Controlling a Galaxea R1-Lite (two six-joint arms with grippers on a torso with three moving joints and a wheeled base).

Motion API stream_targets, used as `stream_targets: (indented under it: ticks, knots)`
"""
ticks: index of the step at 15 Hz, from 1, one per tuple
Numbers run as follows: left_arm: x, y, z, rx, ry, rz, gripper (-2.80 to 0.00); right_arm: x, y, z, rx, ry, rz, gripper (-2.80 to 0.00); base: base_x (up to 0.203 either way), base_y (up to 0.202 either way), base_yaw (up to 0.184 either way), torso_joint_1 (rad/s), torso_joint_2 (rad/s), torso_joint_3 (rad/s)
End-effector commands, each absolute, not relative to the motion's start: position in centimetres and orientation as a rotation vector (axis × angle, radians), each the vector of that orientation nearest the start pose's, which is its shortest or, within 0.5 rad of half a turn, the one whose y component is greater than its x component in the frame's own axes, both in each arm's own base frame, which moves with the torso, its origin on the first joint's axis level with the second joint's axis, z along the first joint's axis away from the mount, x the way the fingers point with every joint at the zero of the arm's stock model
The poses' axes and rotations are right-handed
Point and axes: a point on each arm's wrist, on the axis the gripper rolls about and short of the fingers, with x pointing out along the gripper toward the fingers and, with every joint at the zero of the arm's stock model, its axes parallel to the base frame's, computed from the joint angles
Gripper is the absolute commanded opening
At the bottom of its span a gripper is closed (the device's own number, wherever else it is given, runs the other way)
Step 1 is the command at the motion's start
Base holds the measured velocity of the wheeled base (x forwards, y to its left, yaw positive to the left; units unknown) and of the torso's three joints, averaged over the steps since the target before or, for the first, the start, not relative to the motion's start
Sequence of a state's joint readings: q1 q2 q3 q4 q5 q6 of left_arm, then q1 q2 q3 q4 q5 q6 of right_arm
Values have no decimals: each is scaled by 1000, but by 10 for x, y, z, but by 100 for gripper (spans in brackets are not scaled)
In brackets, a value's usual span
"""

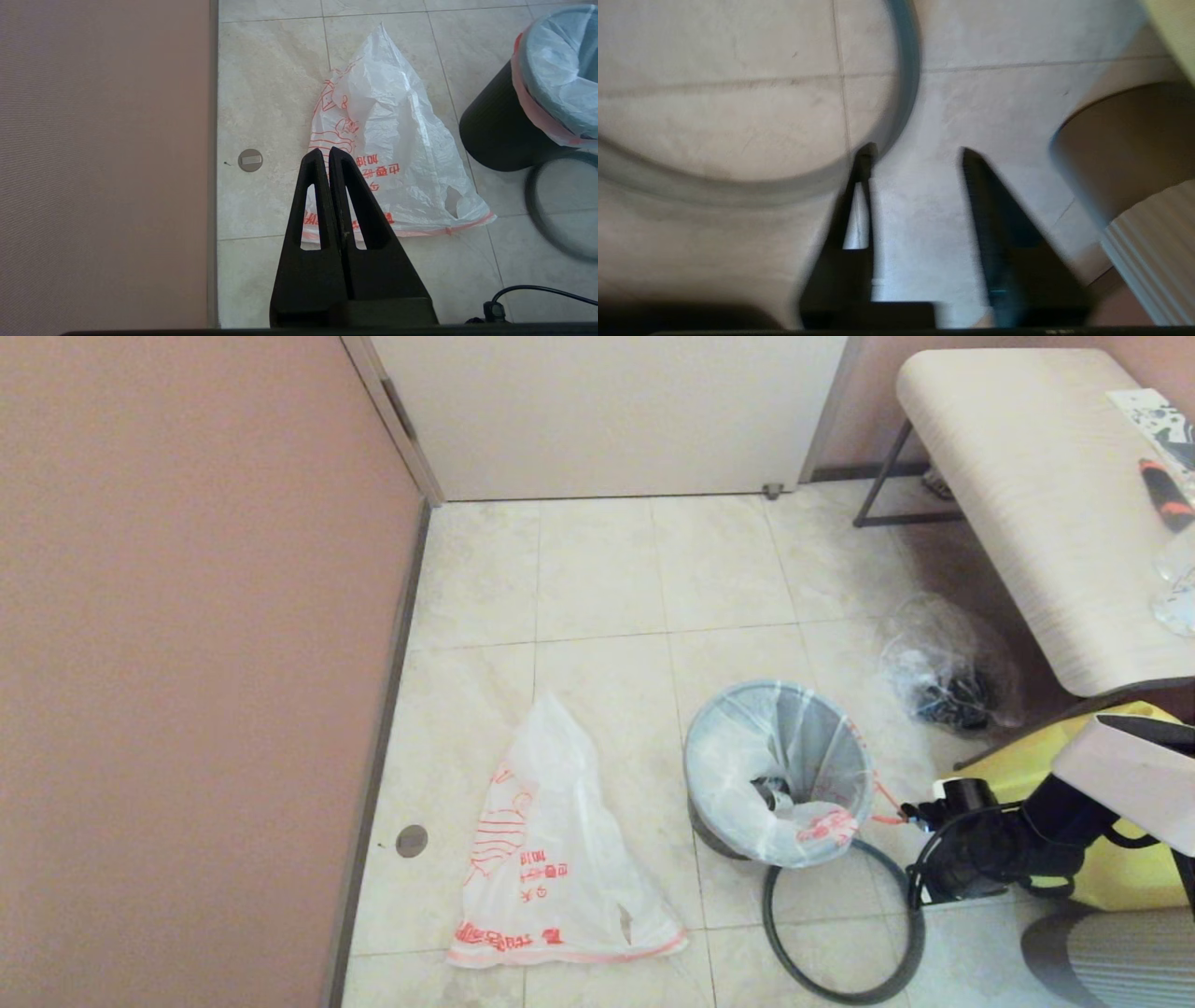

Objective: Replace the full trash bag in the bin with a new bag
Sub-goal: Place the trash can ring on the floor

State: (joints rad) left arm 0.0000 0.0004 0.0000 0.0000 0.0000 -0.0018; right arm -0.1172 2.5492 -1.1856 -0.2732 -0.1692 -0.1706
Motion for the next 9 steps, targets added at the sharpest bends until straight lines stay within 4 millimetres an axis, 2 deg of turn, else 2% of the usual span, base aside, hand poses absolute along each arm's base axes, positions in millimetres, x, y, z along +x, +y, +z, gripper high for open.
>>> stream_targets:
  ticks: [1, 3, 5, 6, 9]
  knots:
    - [-23, 0, 75, -2, 0, 0, -280, 396, -49, -69, -186, 1113, -161, 0, 0, 0, 0, 0, 0, 0]
    - [-23, 0, 75, -2, 0, 0, -280, 384, -48, -46, -180, 1092, -170, 0, 0, 0, 0, 0, 0, 0]
    - [-23, 0, 75, -2, 0, 0, -280, 371, -46, -13, -143, 1041, -195, 0, 0, 0, 0, 0, 0, 0]
    - [-23, 0, 75, -2, 0, 0, -280, 363, -45, 1, -123, 1017, -204, -280, 0, 0, 0, 0, 0, 0]
    - [-23, 0, 75, -2, 0, 0, -280, 345, -40, 23, -57, 985, -230, -280, 0, 0, 0, 0, 0, 0]
